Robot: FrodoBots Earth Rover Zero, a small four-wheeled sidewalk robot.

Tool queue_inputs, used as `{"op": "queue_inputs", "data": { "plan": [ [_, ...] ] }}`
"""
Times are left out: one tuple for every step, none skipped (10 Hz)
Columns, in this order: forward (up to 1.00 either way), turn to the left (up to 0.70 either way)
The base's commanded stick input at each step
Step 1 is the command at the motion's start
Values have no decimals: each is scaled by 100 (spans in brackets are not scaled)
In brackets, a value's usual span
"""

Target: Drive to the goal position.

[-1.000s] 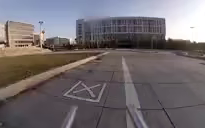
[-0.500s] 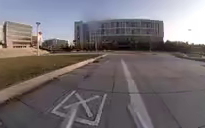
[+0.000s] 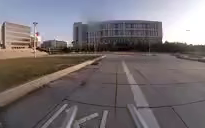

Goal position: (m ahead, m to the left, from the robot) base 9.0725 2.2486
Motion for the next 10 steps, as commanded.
{"op": "queue_inputs", "data": {
  "plan": [
    [70, -14],
    [70, -14],
    [70, -14],
    [70, -14],
    [70, -14],
    [70, -14],
    [70, -14],
    [70, -14],
    [70, -14],
    [70, -14]
  ]
}}
